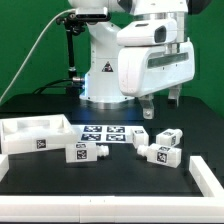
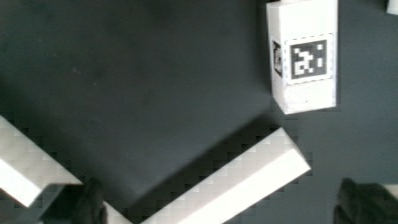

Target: Assemble one leg

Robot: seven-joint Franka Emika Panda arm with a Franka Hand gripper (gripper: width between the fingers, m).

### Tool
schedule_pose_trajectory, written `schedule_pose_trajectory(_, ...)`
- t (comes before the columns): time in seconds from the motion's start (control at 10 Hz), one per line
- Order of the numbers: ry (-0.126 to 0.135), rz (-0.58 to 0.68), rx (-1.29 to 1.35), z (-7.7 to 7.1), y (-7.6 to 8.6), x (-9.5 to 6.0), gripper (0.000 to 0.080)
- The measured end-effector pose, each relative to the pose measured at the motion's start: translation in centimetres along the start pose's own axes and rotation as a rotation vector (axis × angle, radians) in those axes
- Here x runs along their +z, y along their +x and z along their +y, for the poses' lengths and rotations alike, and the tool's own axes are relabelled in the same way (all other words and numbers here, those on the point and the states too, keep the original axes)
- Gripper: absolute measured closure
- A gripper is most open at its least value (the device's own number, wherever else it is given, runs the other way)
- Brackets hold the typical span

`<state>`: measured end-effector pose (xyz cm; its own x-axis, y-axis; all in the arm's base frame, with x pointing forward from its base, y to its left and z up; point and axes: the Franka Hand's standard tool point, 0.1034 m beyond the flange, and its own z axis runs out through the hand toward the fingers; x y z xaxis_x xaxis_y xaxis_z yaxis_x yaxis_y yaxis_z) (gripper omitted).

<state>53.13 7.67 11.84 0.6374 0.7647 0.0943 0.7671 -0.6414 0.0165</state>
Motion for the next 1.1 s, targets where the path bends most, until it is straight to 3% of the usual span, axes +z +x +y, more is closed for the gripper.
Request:
schedule_pose_trajectory(0.3, 0.000, 0.001, -0.002, 0.0, 0.0, 0.0, 0.0150)
schedule_pose_trajectory(0.5, -0.002, -0.011, -0.019, -0.8, -0.4, 0.9, 0.0150)
schedule_pose_trajectory(0.8, -0.013, 0.030, -0.001, -3.9, -0.8, 5.8, 0.0150)
schedule_pose_trajectory(1.1, 0.005, 0.044, 0.003, -6.0, -1.1, 9.8, 0.0150)
